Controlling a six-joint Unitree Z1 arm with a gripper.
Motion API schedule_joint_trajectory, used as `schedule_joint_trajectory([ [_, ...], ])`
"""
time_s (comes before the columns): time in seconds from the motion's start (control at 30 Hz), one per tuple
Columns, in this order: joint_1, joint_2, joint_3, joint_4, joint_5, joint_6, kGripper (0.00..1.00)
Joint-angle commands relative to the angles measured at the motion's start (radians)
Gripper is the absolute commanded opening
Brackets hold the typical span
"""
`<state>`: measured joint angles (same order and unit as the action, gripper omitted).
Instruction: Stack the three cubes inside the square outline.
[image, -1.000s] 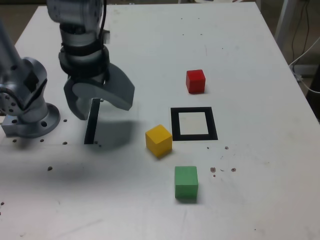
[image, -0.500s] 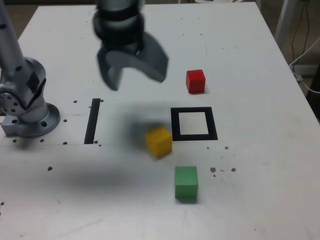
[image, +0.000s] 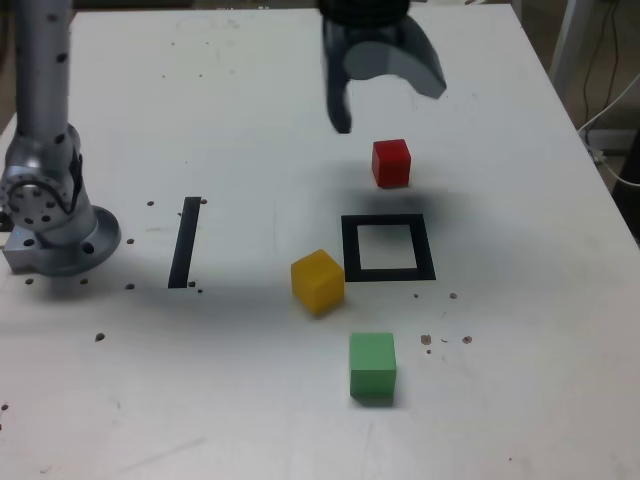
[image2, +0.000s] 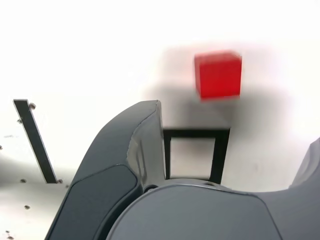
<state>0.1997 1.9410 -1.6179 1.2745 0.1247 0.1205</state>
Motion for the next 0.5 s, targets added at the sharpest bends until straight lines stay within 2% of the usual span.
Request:
schedule_joint_trajectory([
  [0.0,0.03,0.042,-0.032,0.007,-0.006,0.016,0.99],
  [0.27,0.083,0.133,-0.076,0.034,-0.002,0.045,0.99],
  [0.47,0.075,0.17,-0.051,0.017,-0.017,0.045,0.97],
])
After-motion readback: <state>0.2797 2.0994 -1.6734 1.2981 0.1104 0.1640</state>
